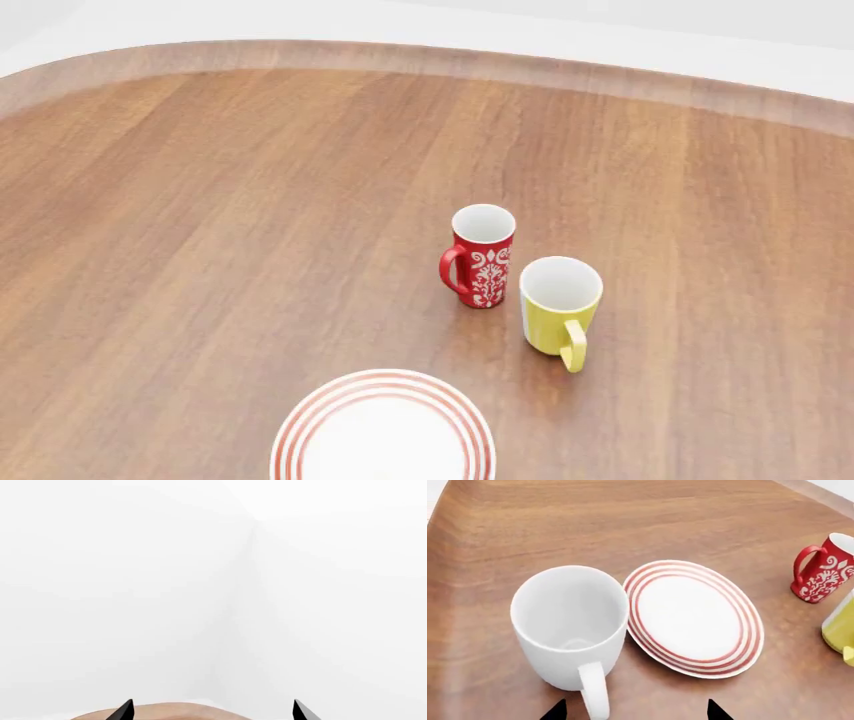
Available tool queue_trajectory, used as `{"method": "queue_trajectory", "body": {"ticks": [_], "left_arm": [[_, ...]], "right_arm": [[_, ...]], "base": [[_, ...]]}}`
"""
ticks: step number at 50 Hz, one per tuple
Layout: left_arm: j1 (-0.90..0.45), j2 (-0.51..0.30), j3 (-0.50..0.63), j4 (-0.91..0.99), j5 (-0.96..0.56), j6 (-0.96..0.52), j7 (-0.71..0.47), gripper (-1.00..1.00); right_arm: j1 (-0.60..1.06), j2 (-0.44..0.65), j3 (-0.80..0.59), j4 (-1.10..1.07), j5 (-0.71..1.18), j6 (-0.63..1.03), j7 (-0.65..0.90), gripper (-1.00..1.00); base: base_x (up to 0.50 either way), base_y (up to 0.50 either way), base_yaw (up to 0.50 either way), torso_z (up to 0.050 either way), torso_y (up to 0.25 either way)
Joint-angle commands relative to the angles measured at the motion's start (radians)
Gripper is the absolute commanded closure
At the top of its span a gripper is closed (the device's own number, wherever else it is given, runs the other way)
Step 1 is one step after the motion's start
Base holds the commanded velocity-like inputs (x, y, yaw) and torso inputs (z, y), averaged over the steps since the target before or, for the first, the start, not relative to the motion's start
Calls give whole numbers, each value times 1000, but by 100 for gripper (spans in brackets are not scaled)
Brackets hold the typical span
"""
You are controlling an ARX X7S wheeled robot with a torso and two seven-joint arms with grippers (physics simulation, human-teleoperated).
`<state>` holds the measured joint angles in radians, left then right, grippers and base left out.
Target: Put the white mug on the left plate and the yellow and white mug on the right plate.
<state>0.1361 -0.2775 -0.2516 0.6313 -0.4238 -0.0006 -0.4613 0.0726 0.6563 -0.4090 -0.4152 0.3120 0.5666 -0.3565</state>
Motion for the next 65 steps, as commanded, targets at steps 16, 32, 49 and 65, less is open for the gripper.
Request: {"method": "queue_trajectory", "body": {"ticks": [16,32,49,65], "left_arm": [[13,-13,-9,14,-33,-1,-8,-100],[19,-17,-12,20,-40,2,-16,-100],[18,-23,-13,19,-49,3,-21,-100],[14,-27,-12,18,-52,2,-31,-100]], "right_arm": [[141,-93,-138,202,-59,0,-76,-100],[167,-124,-208,306,-107,-26,-96,-100],[203,-152,-225,375,-108,-30,-113,-100],[210,-155,-252,401,-122,-47,-127,-100]], "base": [[0,0,0,0,0],[0,0,0,0,0],[0,0,0,0,0],[0,0,0,0,0]]}}
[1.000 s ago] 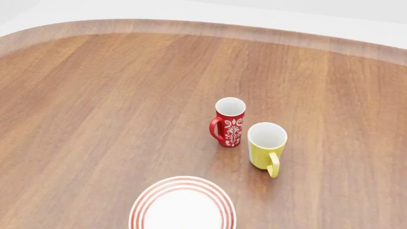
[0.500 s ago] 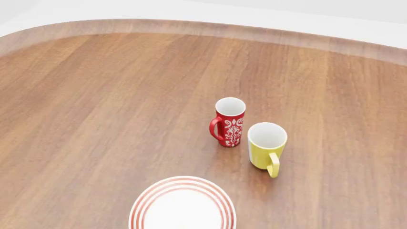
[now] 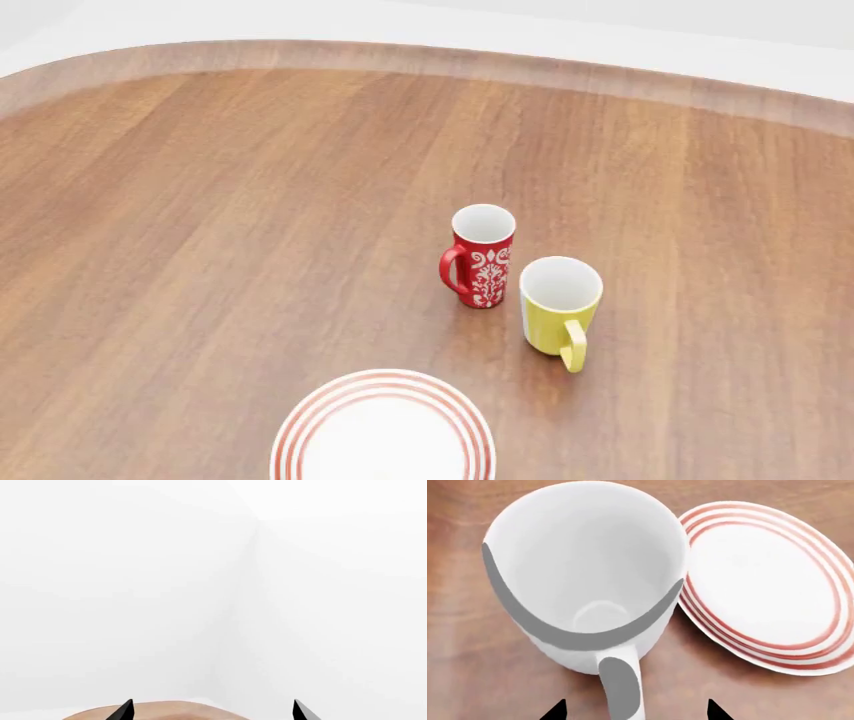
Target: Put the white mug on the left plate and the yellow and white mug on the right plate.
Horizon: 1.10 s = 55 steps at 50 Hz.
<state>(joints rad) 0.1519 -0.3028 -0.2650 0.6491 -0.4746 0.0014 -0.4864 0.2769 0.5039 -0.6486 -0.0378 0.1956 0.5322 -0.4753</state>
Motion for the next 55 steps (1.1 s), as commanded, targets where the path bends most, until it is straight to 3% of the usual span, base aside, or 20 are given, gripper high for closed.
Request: {"method": "queue_trajectory", "body": {"ticks": [1,6,7,15,26,36,55], "left_arm": [[-2,-2,2,0,1,0,-7,-100],[-2,-2,2,-1,-1,2,-9,-100],[-3,-2,3,-3,-1,3,-9,-100],[-2,-5,2,-5,-4,5,-10,-100],[-5,-8,7,-12,-2,8,-10,-100],[-8,-11,9,-18,-1,11,-11,-100],[-6,-18,10,-21,-7,18,-11,-100]], "right_arm": [[5,-2,-12,24,-5,-14,-8,-100],[1,2,-9,26,-1,-22,-8,-100],[-2,4,-5,13,6,-14,-9,100],[-8,16,-13,-31,3,-10,-10,100],[-33,66,35,-248,17,32,47,100],[-51,72,133,-356,59,18,111,100],[93,-93,297,-90,171,41,196,100]], "base": [[0,0,0,0,0],[0,0,0,0,0],[0,0,0,0,0],[0,0,0,0,0],[0,0,0,0,0],[0,0,0,0,0],[0,0,0,0,0]]}}
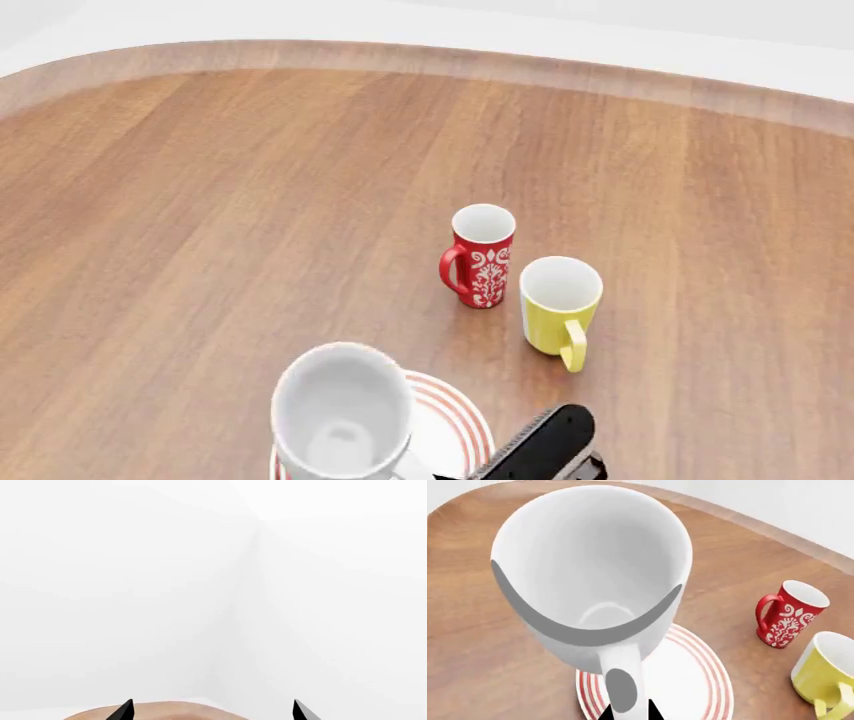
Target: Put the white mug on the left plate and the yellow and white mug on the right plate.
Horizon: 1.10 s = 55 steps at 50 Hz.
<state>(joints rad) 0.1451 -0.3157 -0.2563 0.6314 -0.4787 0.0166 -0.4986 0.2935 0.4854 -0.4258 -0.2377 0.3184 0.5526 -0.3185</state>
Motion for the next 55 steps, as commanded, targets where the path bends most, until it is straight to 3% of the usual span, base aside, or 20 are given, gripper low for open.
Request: {"method": "queue_trajectory", "body": {"ticks": [1,26,55], "left_arm": [[1,-5,1,-4,-3,3,1,-100],[16,-17,4,12,-10,-4,-7,-100],[24,-29,-6,17,-40,-7,-14,-100]], "right_arm": [[77,-74,74,110,48,20,40,100],[282,-180,41,516,40,68,5,100],[361,-242,-36,766,-11,9,-34,100]], "base": [[0,0,0,0,0],[0,0,0,0,0],[0,0,0,0,0]]}}
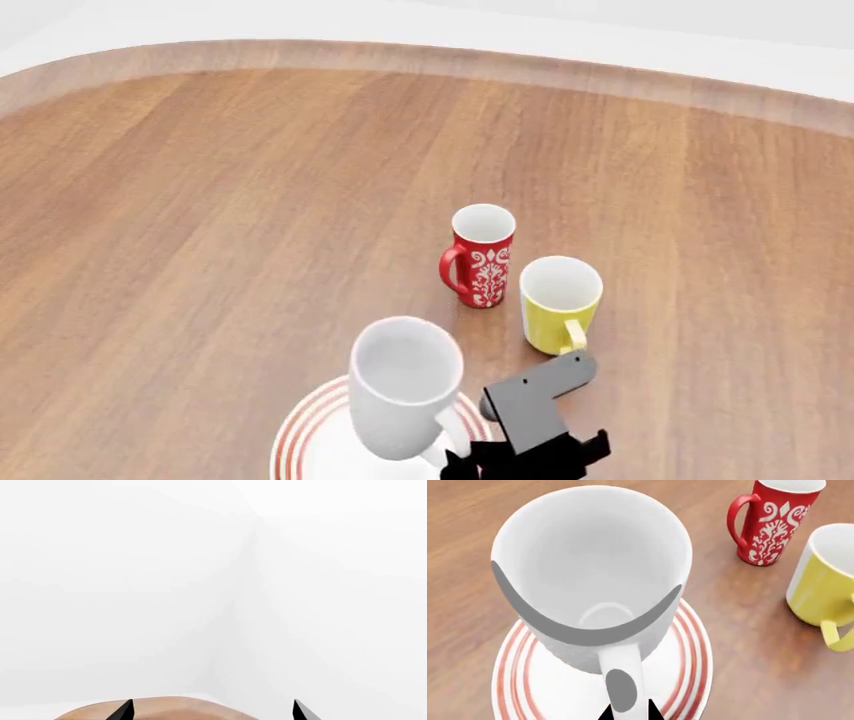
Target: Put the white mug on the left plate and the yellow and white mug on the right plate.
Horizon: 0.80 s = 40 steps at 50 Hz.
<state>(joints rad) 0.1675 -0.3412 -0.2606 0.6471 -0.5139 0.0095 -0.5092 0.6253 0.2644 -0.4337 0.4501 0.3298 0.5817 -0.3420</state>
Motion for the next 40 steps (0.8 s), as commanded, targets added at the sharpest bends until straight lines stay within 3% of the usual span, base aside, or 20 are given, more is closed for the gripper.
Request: {"method": "queue_trajectory", "body": {"ticks": [1,37,38,40], "left_arm": [[2,-3,-2,1,-5,0,-4,-100],[6,-11,-10,-1,-21,9,-11,-100],[6,-11,-10,-1,-21,9,-11,-100],[7,-12,-10,0,-22,11,-11,-100]], "right_arm": [[31,-22,-35,88,-28,-22,-12,100],[77,-58,-71,219,-59,-71,-3,100],[80,-61,-72,230,-64,-74,8,-100],[77,-58,-67,225,-61,-76,10,-100]], "base": [[0,0,0,0,10],[0,0,0,0,0],[0,0,0,0,0],[0,0,0,0,0]]}}
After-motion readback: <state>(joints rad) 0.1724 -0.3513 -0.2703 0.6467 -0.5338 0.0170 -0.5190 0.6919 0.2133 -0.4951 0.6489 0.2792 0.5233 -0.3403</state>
